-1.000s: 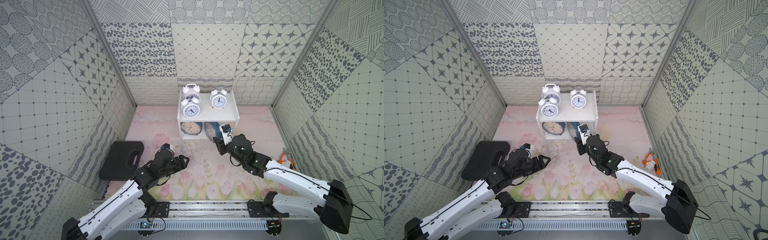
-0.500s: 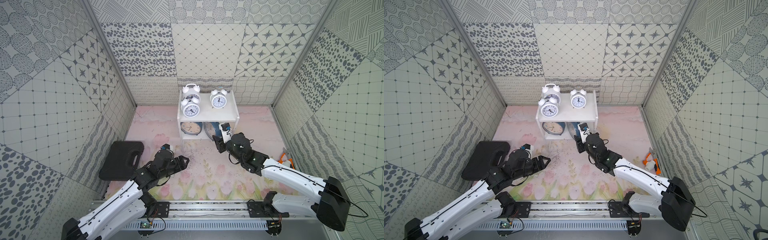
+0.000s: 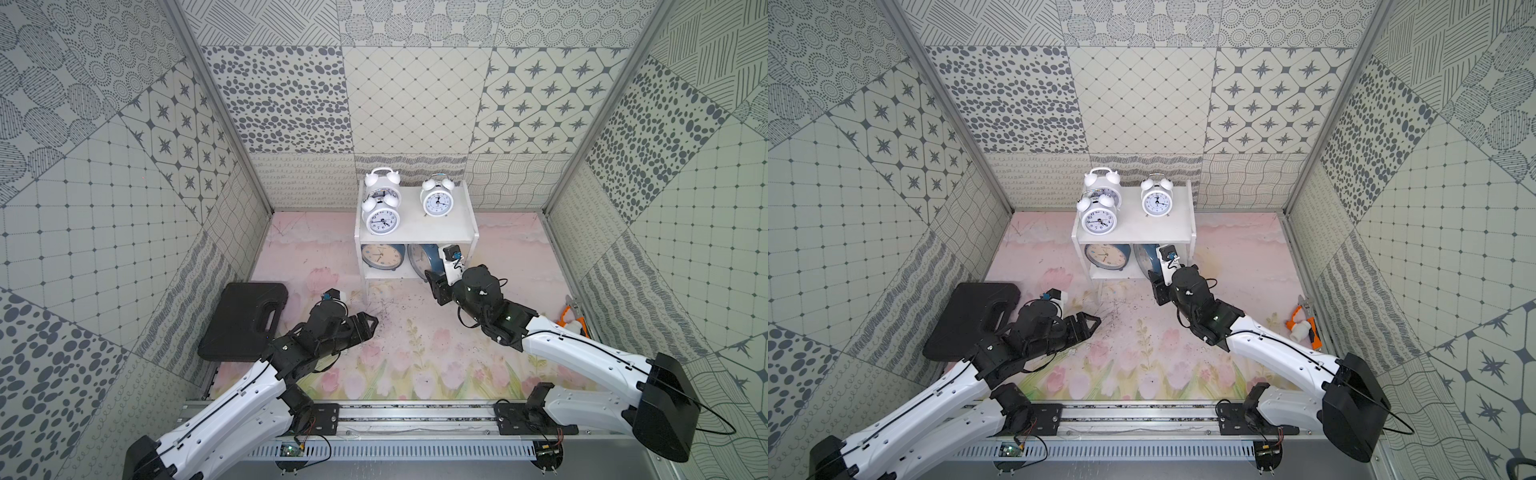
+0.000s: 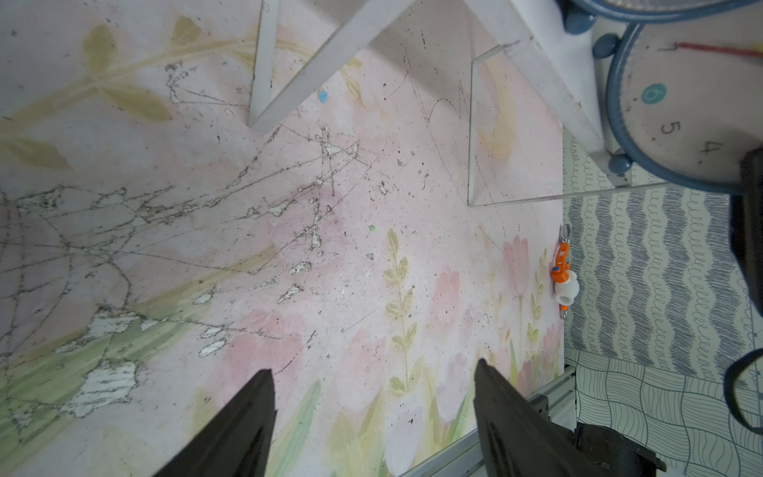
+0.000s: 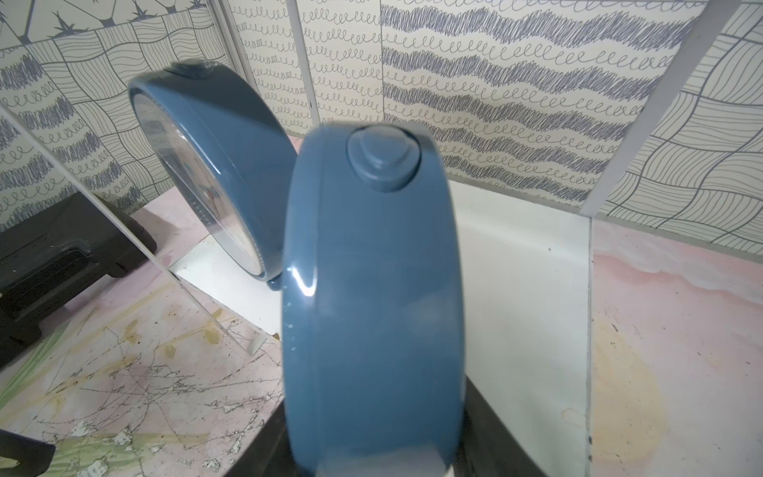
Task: Place the alarm clocks on the shelf by style
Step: Place the alarm on the shelf.
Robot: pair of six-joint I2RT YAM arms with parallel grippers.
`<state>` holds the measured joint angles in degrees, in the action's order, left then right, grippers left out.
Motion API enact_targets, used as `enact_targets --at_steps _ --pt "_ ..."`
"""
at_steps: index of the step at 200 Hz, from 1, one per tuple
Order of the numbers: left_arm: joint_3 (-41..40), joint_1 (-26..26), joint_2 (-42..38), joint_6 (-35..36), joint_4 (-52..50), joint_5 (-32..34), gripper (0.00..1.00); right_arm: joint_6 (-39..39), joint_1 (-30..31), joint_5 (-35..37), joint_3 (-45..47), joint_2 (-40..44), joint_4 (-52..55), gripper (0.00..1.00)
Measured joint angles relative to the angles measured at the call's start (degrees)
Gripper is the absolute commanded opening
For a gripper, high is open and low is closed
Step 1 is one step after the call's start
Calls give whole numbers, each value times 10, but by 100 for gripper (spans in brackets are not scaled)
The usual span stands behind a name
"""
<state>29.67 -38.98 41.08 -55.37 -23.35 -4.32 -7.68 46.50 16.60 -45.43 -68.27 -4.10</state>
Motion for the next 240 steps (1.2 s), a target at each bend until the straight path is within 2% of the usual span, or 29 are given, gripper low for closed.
enact_targets --at_steps 47,128,184,240 --pt "-2 0 -2 0 0 0 78 -1 -1 0 -11 -6 10 45" --pt "-5 0 -4 0 0 0 78 9 -4 0 -23 -23 4 66" --pt "-6 0 -5 0 0 0 78 7 -4 5 -22 -19 4 68" --pt "-10 0 -5 0 0 0 78 -9 -5 15 -2 39 5 69"
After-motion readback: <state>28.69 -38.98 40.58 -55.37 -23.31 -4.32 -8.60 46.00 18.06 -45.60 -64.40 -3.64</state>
